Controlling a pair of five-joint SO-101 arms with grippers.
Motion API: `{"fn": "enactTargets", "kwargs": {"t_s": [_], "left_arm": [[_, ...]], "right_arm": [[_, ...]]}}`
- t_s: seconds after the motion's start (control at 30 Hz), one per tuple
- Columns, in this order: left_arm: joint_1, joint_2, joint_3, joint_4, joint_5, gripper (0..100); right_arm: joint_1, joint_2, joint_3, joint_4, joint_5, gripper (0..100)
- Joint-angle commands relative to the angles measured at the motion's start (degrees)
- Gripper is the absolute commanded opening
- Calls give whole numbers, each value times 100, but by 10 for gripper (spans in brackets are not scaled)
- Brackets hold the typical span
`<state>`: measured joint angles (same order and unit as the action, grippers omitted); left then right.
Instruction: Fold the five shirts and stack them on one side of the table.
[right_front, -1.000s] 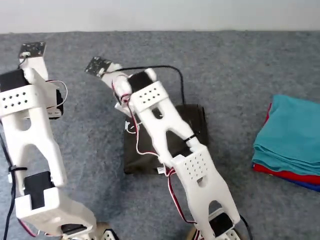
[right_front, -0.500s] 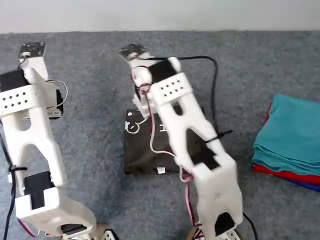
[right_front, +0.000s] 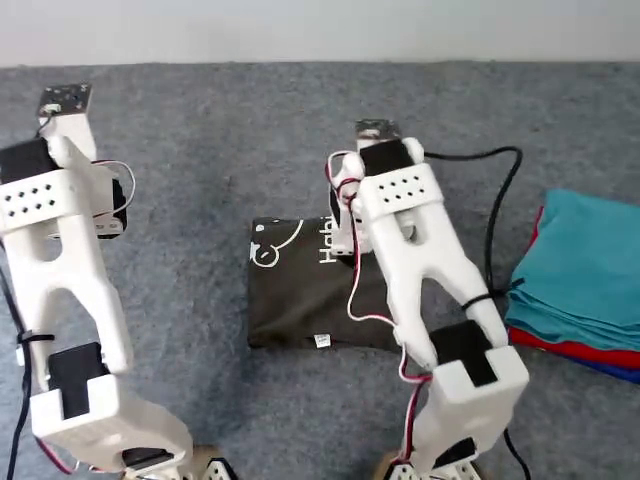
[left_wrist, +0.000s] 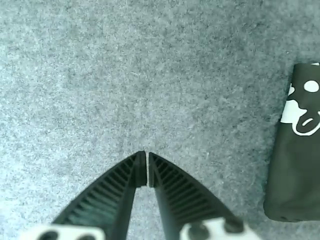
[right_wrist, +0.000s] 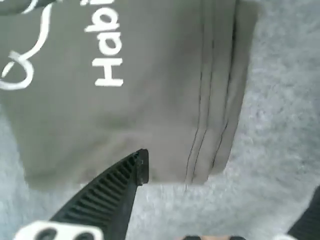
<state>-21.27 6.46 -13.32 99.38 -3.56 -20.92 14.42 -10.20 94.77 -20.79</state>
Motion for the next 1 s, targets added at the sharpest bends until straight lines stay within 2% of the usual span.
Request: {"fn": "enactTargets", "kwargs": {"t_s": [0.0,0.1,0.23,0.3,0.53,0.63,0.7,0.8,0.97], "left_arm": [[0,-273,-31,114,9,14],[-9,-273,-31,114,0,14],[-26,-273,-31,114,-9,14],[-26,-273,-31,114,-9,14],[-26,-273,-31,114,-9,14],[-26,-273,-31,114,-9,14],[-26,-273,-31,114,-9,14],[-26,-273,-31,114,-9,14],[-9,-273,-31,114,-9,14]], "right_arm": [[75,233,185,-646,-97,484],[75,637,413,-1182,-97,483],[40,1130,440,-1323,-97,469],[66,1297,431,-1367,-97,399],[92,1938,431,-1367,185,9],[110,2097,440,-1235,360,28],[251,2018,378,-998,448,6],[505,1692,193,-602,1002,9],[1165,1051,62,-488,3077,9]]}}
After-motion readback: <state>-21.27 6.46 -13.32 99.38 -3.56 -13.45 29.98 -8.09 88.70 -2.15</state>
